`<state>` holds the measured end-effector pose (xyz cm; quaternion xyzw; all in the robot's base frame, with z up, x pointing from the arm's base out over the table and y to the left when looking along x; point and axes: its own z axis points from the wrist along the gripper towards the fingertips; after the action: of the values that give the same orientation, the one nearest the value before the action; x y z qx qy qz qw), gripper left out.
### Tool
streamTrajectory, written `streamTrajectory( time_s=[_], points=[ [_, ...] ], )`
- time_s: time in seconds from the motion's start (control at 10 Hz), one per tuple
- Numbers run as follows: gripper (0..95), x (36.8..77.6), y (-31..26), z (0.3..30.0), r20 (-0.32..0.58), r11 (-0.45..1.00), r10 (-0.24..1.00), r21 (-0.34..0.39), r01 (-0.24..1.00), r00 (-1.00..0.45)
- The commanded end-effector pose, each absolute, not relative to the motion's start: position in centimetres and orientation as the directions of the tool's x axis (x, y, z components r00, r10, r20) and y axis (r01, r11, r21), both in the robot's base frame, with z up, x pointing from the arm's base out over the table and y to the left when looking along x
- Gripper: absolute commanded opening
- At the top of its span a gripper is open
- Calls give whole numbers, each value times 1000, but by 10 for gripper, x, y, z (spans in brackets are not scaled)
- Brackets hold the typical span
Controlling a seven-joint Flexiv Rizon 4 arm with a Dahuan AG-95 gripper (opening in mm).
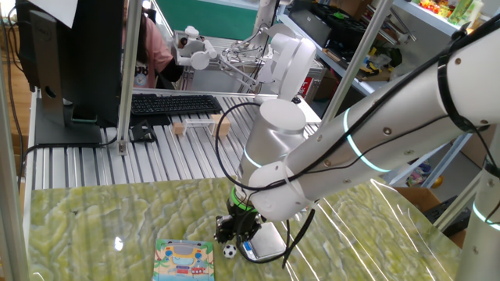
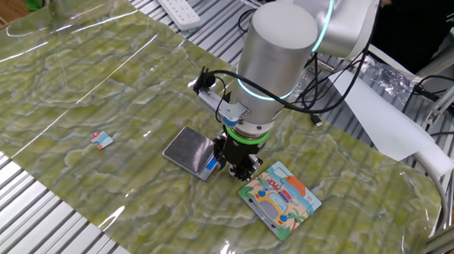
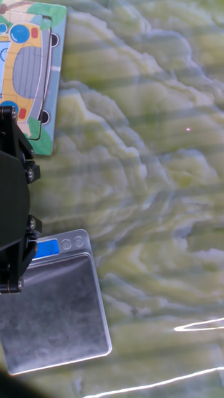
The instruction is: Remove the object from the scale
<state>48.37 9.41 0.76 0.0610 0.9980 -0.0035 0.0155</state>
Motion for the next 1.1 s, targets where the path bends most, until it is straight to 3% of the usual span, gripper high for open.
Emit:
streamTrajectory(
  time_s=[0.1, 0.2, 0.3, 1.1],
  points=[
    [380, 483, 94, 9, -37, 993, 121, -4, 122, -992],
    [380, 483, 94, 10, -38, 992, 123, 0, 123, -992],
    [570, 483, 94, 10, -42, 992, 125, 6, 125, -991],
    [570, 481, 94, 10, -44, 992, 125, 8, 125, -991]
  ],
)
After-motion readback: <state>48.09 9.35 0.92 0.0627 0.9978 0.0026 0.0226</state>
